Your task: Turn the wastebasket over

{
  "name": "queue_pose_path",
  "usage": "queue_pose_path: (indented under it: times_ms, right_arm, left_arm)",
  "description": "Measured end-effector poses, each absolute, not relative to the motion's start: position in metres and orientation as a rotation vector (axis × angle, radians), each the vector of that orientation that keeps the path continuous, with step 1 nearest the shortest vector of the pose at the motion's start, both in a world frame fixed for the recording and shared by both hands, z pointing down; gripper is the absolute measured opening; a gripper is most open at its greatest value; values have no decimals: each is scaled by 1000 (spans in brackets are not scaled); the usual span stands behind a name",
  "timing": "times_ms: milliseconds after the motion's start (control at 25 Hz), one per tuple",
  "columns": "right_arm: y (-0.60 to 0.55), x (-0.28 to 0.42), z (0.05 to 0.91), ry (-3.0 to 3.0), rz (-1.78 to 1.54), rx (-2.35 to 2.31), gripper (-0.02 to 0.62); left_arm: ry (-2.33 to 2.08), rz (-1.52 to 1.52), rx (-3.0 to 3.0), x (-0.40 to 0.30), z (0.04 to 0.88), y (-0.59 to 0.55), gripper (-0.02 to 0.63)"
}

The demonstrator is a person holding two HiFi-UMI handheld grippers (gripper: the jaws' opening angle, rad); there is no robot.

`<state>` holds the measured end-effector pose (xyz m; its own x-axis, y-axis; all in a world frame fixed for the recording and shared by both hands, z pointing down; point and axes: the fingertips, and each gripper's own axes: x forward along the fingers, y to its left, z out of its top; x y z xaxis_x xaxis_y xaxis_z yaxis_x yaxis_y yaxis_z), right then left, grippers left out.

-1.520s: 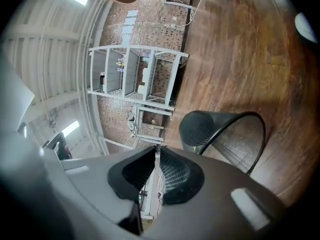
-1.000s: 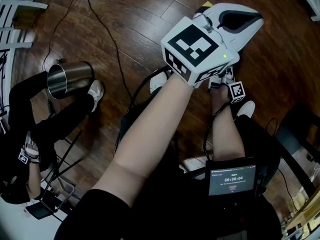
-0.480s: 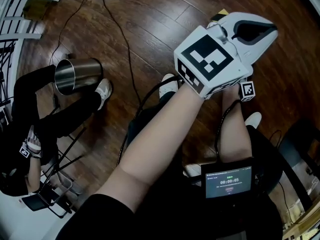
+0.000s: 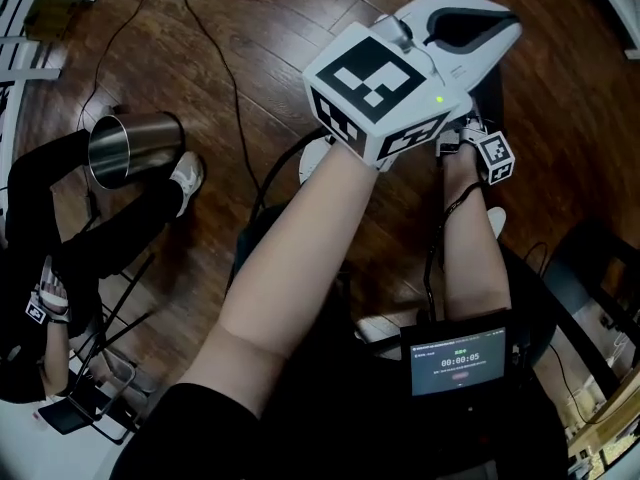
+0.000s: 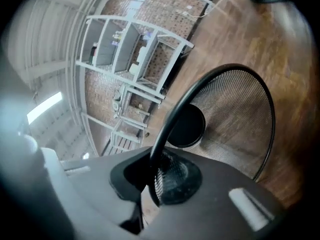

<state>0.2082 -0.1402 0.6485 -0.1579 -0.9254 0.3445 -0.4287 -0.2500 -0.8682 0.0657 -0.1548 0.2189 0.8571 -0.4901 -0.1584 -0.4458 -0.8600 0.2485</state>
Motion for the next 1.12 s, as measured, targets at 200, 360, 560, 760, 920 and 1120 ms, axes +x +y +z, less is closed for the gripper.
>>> queue_pose_path:
  times_ms: [200,360,560,760,920,1120]
  right_arm:
    - [-144,231,619,1847,-1451,-1676,8]
    - [-157,249,603,2020,-1488,-1690,7]
    - [-172,256,589,2263,-1539,-1704,6]
    - [-181,220,583,2812,-1522,-1658,6]
    - [-177,199,605,3333,-1434,-1623,11]
    - [-166,179,630,3774,-1269,-1600,15]
  left_arm:
    - [-706,-357,2817,62,212,-154,2]
    - [-704,-377,2819,54,210,-155,2]
    - [-708,-381,2809,51,211,-156,2]
    - [-734,-384,2797,45,210,-160,2]
    - [-753,-387,2785,39,213,-164,2]
    - [-767,-400,2775,31,211,-165,2]
